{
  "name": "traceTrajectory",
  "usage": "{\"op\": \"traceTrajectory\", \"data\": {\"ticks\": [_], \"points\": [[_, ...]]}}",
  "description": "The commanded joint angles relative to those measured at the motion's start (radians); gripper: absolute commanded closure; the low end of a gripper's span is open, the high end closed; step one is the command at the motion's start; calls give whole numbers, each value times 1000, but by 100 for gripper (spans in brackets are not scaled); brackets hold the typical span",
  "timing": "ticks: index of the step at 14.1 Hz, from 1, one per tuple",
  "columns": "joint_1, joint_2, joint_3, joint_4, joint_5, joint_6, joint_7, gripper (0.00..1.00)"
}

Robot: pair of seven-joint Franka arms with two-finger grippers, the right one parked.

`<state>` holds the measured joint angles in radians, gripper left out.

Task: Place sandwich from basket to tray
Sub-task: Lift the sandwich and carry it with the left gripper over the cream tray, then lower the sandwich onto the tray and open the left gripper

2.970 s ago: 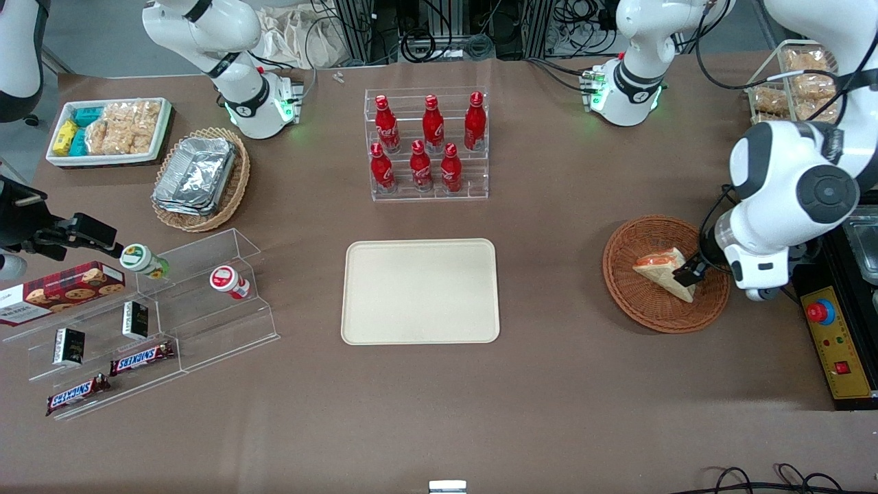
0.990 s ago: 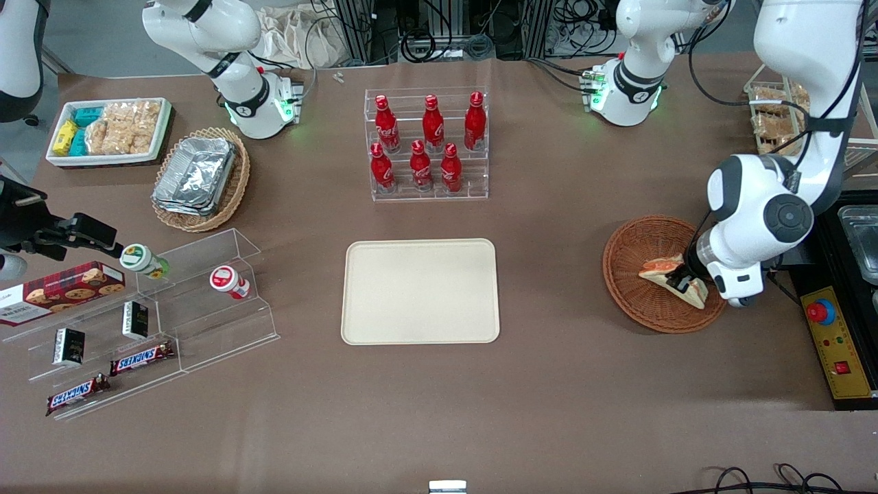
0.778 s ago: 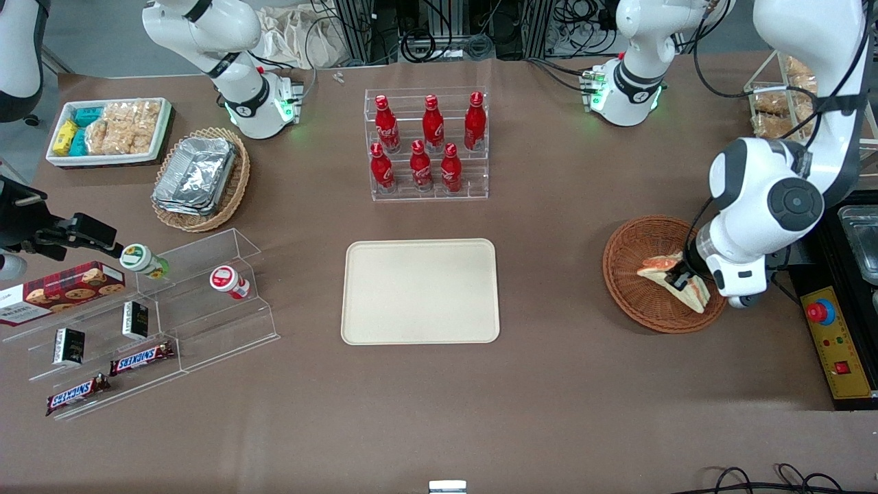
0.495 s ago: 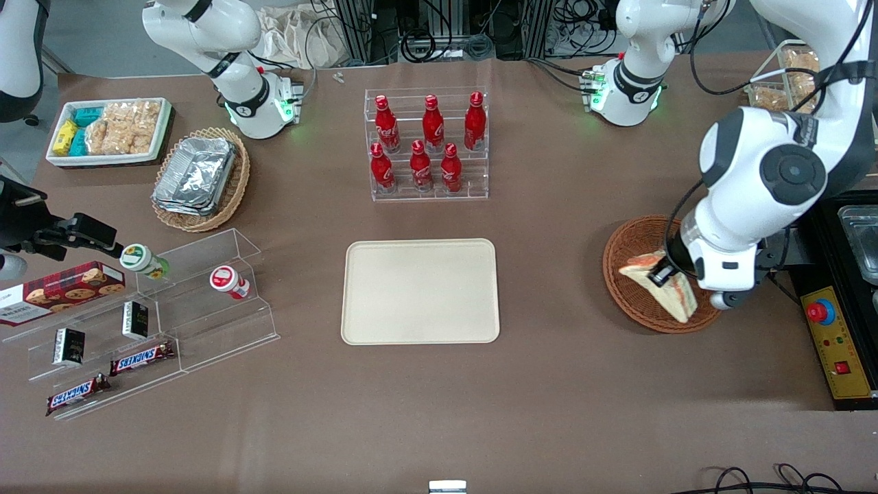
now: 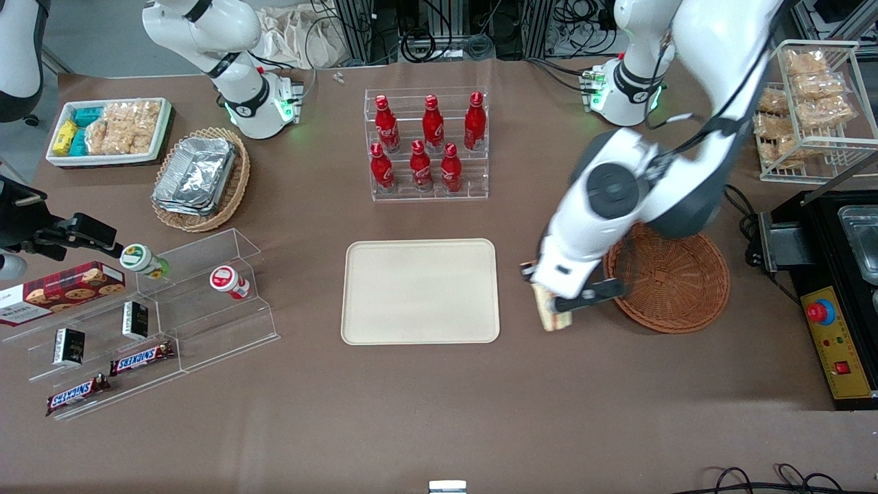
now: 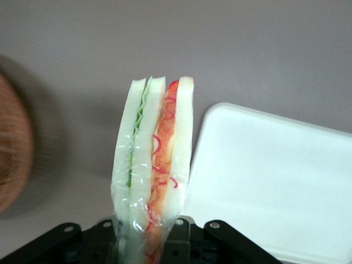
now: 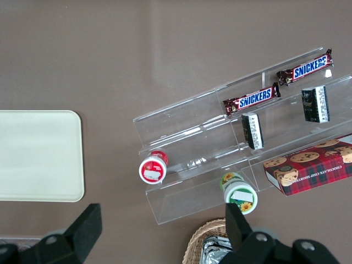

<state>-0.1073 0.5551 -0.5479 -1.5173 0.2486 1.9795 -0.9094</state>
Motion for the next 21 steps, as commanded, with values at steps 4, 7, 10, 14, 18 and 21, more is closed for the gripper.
{"op": "traceTrajectory", "data": {"ticks": [4, 7, 10, 14, 18, 21], "points": [[-114, 247, 5, 175, 41, 4, 6, 100], [-144, 268, 5, 167, 47, 4, 10, 100], [-169, 316, 5, 166, 118, 44, 1, 100], [-180, 351, 5, 166, 192, 70, 6, 91], [-172, 316, 5, 175, 187, 65, -5, 0], [-129, 258, 3, 177, 176, 59, -14, 0]]}}
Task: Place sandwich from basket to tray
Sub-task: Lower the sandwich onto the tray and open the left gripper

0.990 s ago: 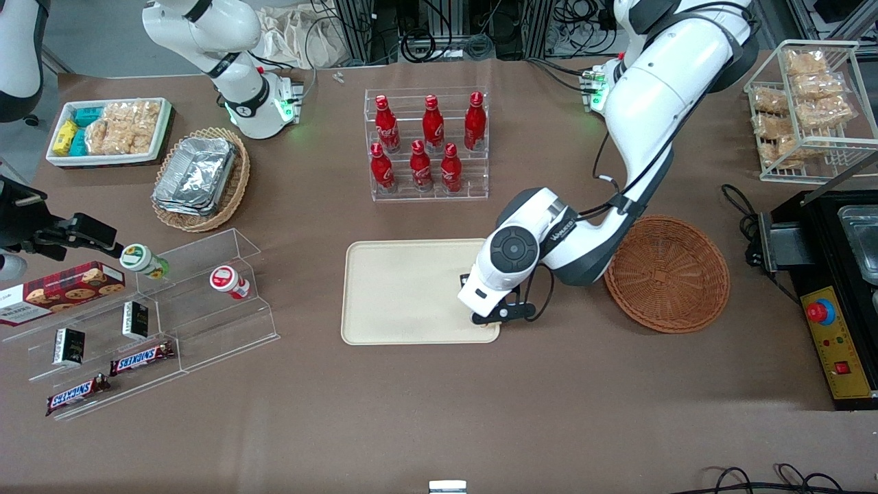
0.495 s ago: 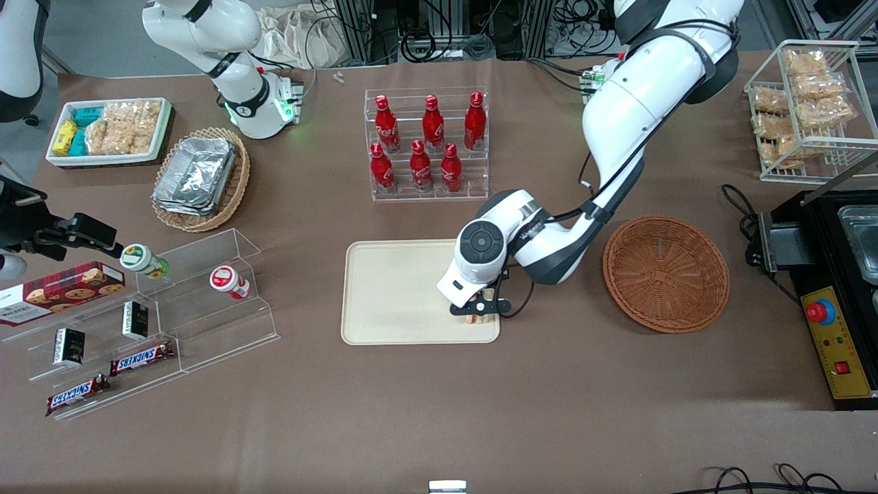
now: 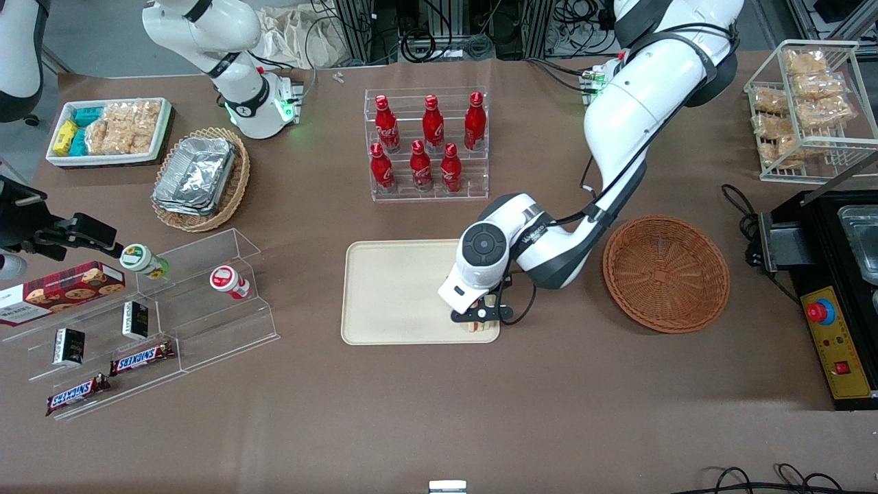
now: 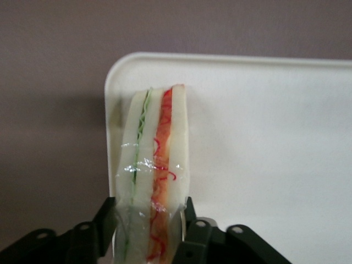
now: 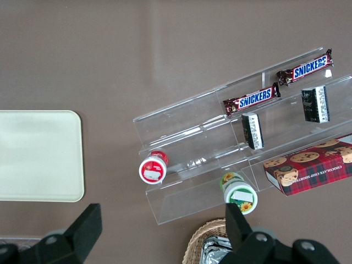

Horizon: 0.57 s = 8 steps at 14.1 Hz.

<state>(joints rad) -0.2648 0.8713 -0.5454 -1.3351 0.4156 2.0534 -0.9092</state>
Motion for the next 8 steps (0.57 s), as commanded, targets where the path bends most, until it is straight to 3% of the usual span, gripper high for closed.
{"op": "traceTrajectory", "data": {"ticks": [1, 6, 8], "points": [[48, -101, 1, -7, 8, -18, -13, 0], [330, -366, -8, -15, -66, -150, 36, 0], [448, -440, -8, -18, -151, -194, 233, 0]]}}
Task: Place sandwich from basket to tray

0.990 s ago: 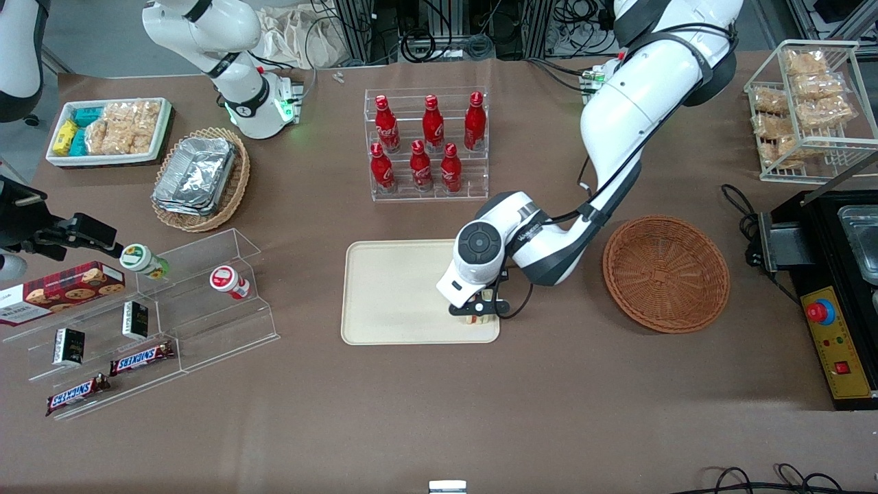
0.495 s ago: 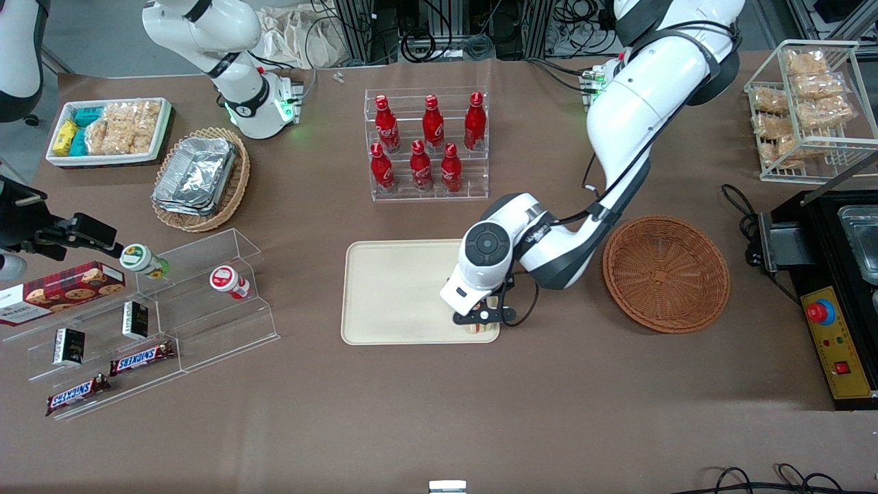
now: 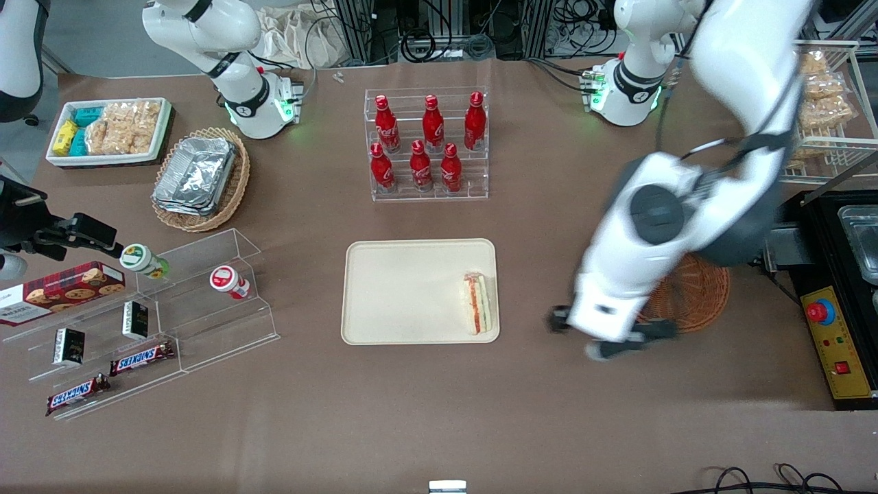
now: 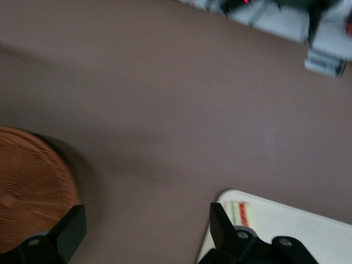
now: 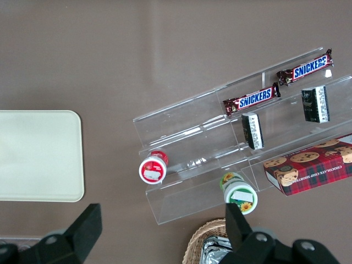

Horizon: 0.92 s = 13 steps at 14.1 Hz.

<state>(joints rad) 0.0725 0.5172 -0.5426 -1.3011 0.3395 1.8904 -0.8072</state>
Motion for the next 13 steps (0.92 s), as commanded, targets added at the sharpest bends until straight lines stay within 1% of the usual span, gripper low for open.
{"op": "traceTrajectory", "data": {"ticks": [1, 2, 3, 5, 7, 8, 10, 13], "points": [[159, -115, -11, -58, -115, -52, 190, 0], [196, -156, -11, -87, -137, -62, 197, 0], [207, -214, -11, -140, -140, -62, 194, 0], [213, -352, -7, -309, -149, -15, 134, 0], [260, -480, -5, -476, -232, 111, 126, 0], [269, -488, -3, -484, -246, 121, 125, 0], [282, -465, -2, -452, -244, 116, 141, 0], [277, -462, -3, -455, -237, 98, 131, 0]]}}
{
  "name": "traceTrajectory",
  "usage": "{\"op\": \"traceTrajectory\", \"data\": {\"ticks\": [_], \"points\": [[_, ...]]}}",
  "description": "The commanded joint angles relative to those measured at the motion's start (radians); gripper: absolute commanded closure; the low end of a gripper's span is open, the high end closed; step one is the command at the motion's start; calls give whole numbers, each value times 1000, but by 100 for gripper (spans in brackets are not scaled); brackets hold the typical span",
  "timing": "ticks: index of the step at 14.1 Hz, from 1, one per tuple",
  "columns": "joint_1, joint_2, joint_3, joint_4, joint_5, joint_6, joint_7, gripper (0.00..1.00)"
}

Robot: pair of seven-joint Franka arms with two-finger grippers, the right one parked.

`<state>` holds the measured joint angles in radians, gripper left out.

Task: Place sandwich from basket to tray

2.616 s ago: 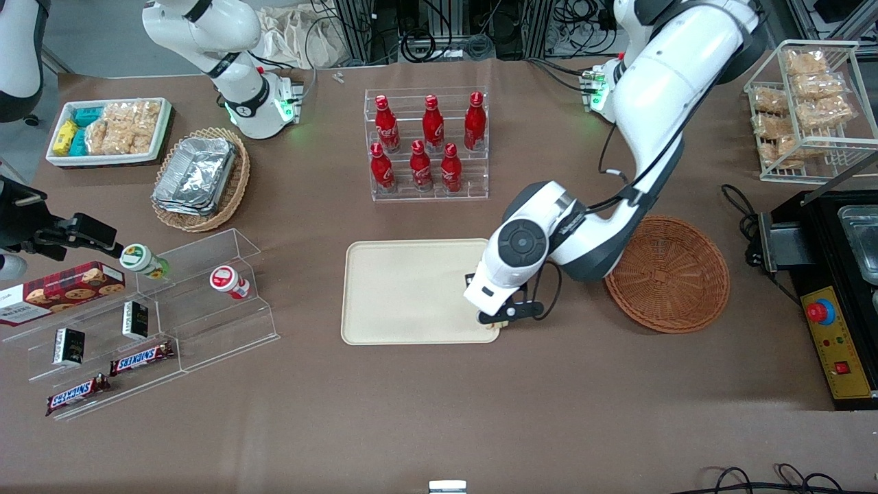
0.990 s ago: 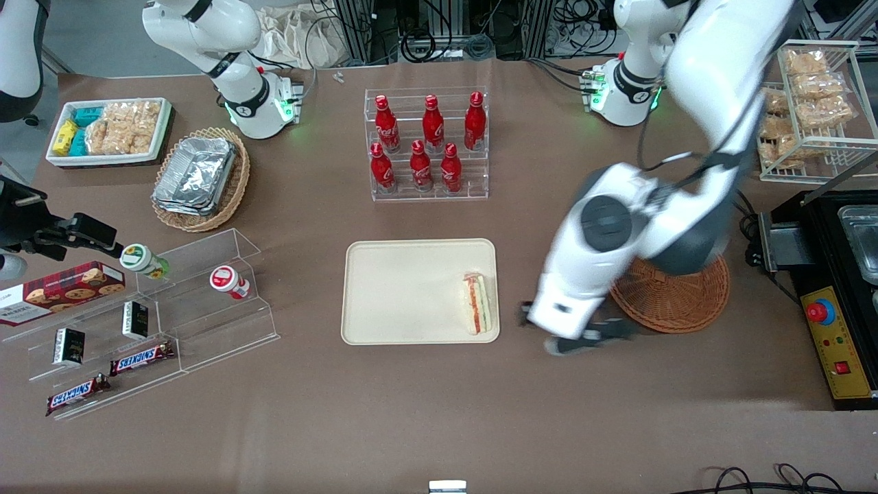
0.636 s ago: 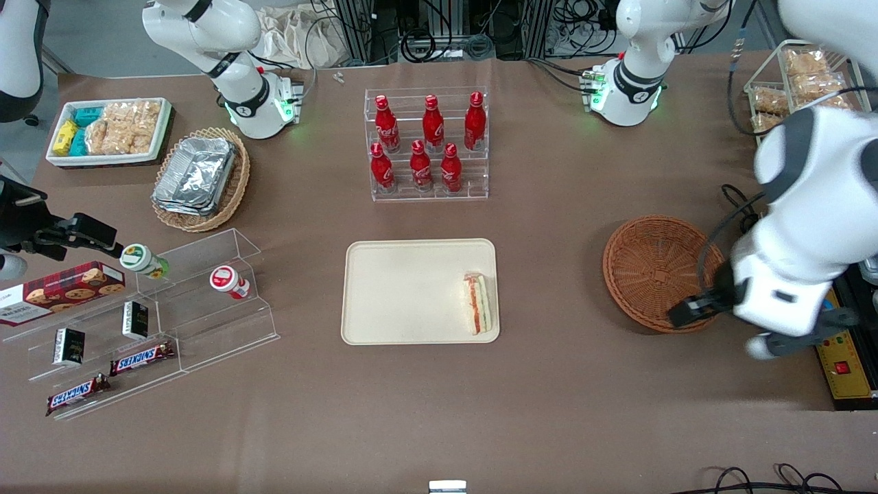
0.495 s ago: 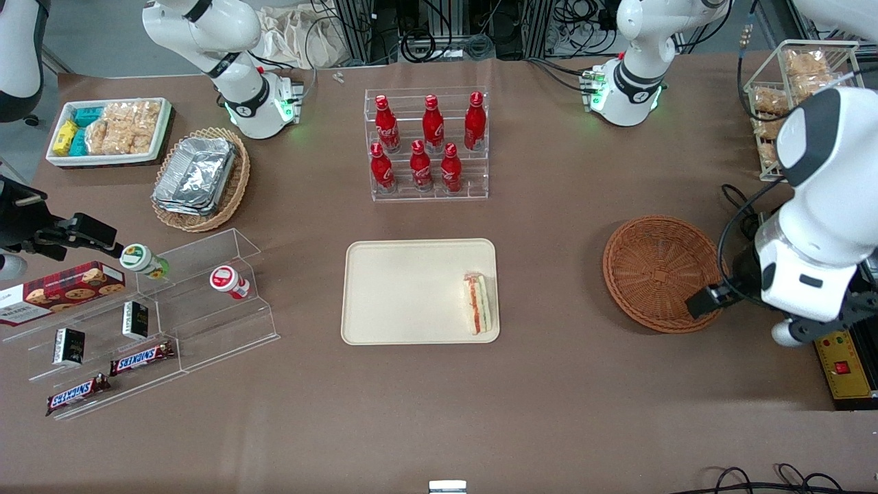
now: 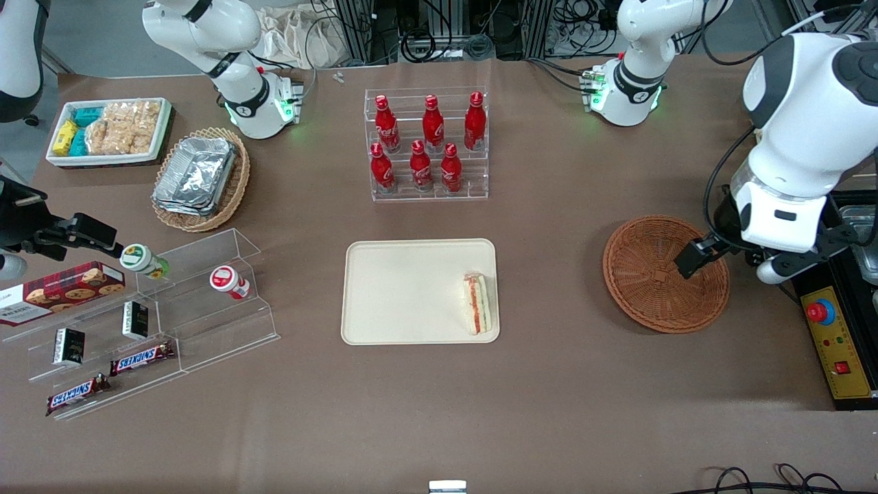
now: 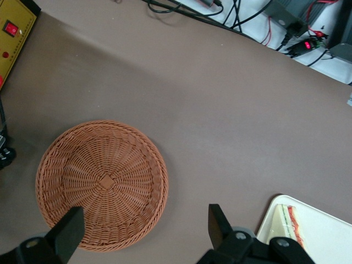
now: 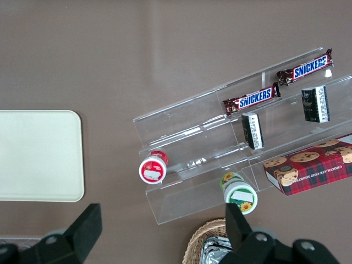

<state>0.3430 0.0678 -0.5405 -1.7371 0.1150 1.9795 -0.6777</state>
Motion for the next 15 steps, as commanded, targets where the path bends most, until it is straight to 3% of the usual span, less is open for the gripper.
{"op": "traceTrajectory", "data": {"ticks": [1, 6, 8, 10, 12, 15], "points": [[10, -22, -6, -13, -12, -13, 12, 0], [22, -22, 10, 30, -12, -62, 55, 0], [7, -40, 103, 39, -31, -94, 233, 0], [-109, -33, 283, 97, -76, -158, 424, 0], [-209, -2, 426, 172, -135, -198, 481, 0], [-222, 4, 472, 192, -143, -205, 486, 0]]}}
